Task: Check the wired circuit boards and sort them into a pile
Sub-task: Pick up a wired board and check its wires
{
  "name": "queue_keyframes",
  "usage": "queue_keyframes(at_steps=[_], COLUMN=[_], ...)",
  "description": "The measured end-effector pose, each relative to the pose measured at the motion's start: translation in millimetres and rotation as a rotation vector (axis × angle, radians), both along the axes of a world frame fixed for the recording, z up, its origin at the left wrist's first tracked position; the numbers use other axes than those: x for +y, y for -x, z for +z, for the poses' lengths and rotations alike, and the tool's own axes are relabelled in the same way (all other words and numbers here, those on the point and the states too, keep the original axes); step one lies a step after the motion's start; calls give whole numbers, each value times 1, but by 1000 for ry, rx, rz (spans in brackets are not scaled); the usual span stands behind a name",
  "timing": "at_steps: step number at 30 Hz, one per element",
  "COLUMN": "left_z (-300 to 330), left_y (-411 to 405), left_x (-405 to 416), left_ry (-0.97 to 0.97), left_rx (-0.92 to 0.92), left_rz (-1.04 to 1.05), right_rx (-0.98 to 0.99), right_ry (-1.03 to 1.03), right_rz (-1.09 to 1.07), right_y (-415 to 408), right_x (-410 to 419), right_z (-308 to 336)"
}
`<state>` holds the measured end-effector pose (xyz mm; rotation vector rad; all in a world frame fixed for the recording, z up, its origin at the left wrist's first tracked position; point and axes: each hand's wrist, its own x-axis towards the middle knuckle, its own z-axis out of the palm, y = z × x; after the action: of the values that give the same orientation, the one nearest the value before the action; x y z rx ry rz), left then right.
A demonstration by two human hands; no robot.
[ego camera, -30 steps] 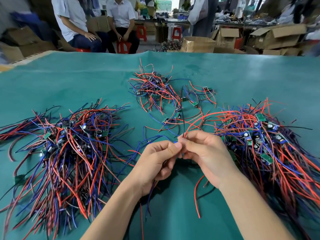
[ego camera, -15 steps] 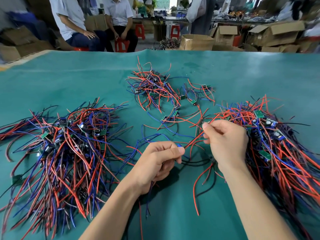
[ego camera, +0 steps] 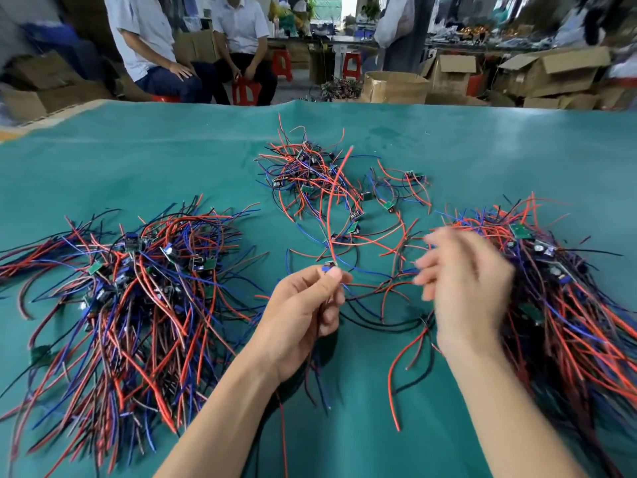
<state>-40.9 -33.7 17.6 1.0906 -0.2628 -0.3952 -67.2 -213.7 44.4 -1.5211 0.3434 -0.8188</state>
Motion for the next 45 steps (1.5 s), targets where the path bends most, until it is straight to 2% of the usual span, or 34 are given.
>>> queue_keyframes(at_steps=[2, 4, 7, 9, 13, 17, 20, 24, 29, 34, 36, 40, 43, 45], left_z=[-3, -7, -10, -7, -5, -2, 2, 6, 11, 13, 12, 10, 12, 9], left_y=[0, 2, 3, 4, 5, 7, 7, 9, 12, 14, 13, 13, 17, 15], left_x=[0, -2, -3, -2, -2, -1, 1, 0, 0, 1, 0, -2, -1, 0], left_ry=[-62, -196, -296, -268, -206, -245, -248, -278, -311, -306, -309, -283, -267, -270], left_rx=[-76, -205, -259, -216, -127, -125, -139, -152, -185, -199, -188, -181, -194, -201], left_rz=[5, 30, 36, 4, -55, -84, -143, -207, -266, -295, -285, -233, -180, -157], right_rx=[186, 287, 244, 186, 145, 190, 201, 197, 133, -110, -142, 86, 292, 454], right_ry=[230, 435, 420, 424, 220, 170, -64, -340, -479, -326, -209, -13, 108, 369], right_rz=[294, 454, 458, 449, 501, 506, 501, 392, 216, 185, 313, 758, 914, 934], right_y=[2, 5, 4, 1, 4, 4, 4, 1, -7, -14, -19, -45, -73, -96], right_x=[18, 33, 32, 22, 18, 17, 15, 6, -9, -2, 19, 109, 173, 192], right_z=[-7, -13, -14, -14, -11, -7, -5, 4, 23, 91, 121, 140, 130, 116])
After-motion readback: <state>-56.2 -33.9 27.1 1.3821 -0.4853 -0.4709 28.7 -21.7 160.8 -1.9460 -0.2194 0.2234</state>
